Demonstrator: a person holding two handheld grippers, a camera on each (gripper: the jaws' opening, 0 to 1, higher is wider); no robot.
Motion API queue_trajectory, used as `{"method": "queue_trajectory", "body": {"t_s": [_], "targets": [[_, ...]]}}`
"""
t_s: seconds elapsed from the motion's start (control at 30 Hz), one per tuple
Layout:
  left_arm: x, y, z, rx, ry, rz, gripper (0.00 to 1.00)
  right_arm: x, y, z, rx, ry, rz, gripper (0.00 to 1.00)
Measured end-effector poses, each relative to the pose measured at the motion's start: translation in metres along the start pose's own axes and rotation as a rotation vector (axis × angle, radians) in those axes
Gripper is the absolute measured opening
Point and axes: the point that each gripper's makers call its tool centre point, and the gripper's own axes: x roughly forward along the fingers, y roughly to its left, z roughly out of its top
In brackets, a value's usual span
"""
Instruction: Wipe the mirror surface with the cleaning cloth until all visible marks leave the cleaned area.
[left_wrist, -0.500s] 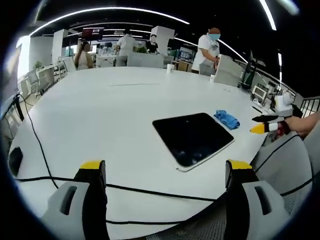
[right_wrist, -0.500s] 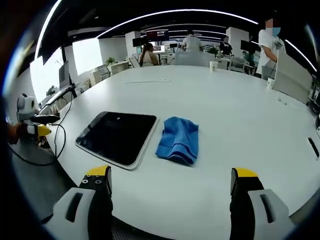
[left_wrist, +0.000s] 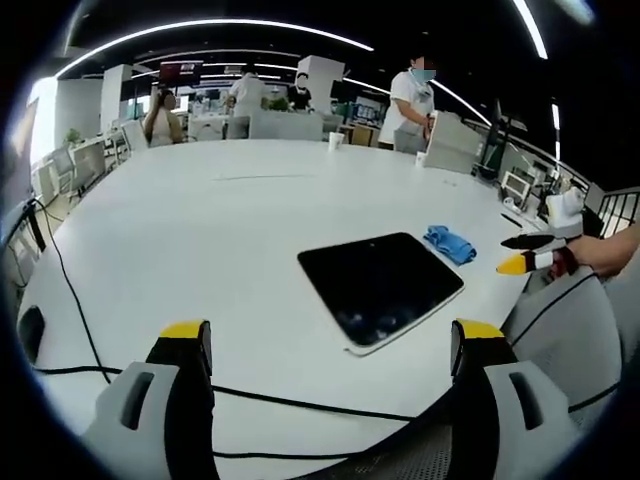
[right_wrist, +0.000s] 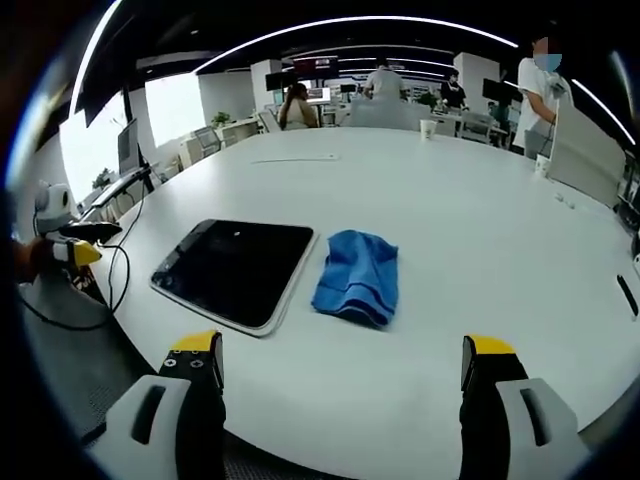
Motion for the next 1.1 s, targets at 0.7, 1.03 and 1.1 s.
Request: {"method": "queue_trajectory", "body": {"t_s": [0.7, 1.03, 1.1], "targets": [[-0.003, 0.002, -0.005, 0.001, -0.001, 0.011, 0.99, -0.002, -0.001, 0.009, 0.0, -0.043, -0.013, 0.98], [0.002, 0.001, -0.015, 0.012, 0.029, 0.004, 0.99, -0.001, 0.001, 0.006, -0.008, -0.019, -0.009, 0.98], [0.003, -0.002, -0.019, 0.032, 0.05, -0.008, 0.99, -0.002, 0.001, 0.009, -0.027, -0.009, -0.019, 0.98]]}}
